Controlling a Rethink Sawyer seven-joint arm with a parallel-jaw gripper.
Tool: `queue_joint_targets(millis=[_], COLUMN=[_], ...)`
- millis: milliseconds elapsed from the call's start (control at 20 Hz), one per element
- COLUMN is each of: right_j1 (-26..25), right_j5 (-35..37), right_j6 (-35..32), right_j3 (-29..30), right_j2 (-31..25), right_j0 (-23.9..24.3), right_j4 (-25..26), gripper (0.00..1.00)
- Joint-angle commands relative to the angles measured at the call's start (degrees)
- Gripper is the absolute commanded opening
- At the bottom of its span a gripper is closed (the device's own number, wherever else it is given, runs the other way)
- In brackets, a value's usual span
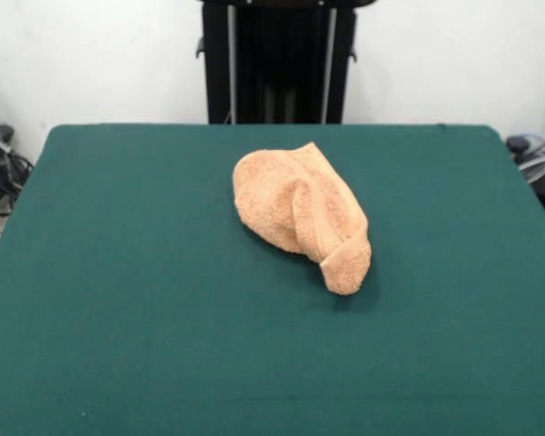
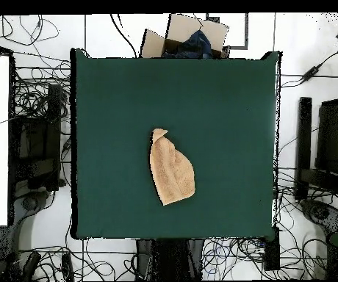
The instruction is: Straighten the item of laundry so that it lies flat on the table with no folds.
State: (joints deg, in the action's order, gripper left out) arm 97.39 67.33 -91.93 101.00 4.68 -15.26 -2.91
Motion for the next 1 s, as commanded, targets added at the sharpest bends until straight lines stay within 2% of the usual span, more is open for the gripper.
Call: queue_joint_targets(millis=[50, 200, 500, 1000], right_j1=[-2.77, -4.96, -11.57, -19.55], right_j5=[15.40, 15.65, 20.74, 2.55], right_j6=[-26.73, -25.11, -25.11, -25.04], right_j3=[-3.74, -5.07, -14.14, -6.13], right_j2=[-1.40, -1.73, -4.83, -2.95], right_j0=[0.65, 1.67, 4.81, 2.95], right_j4=[3.07, 1.45, 0.90, -1.39], gripper=[1.00, 1.00, 1.00, 1.00])
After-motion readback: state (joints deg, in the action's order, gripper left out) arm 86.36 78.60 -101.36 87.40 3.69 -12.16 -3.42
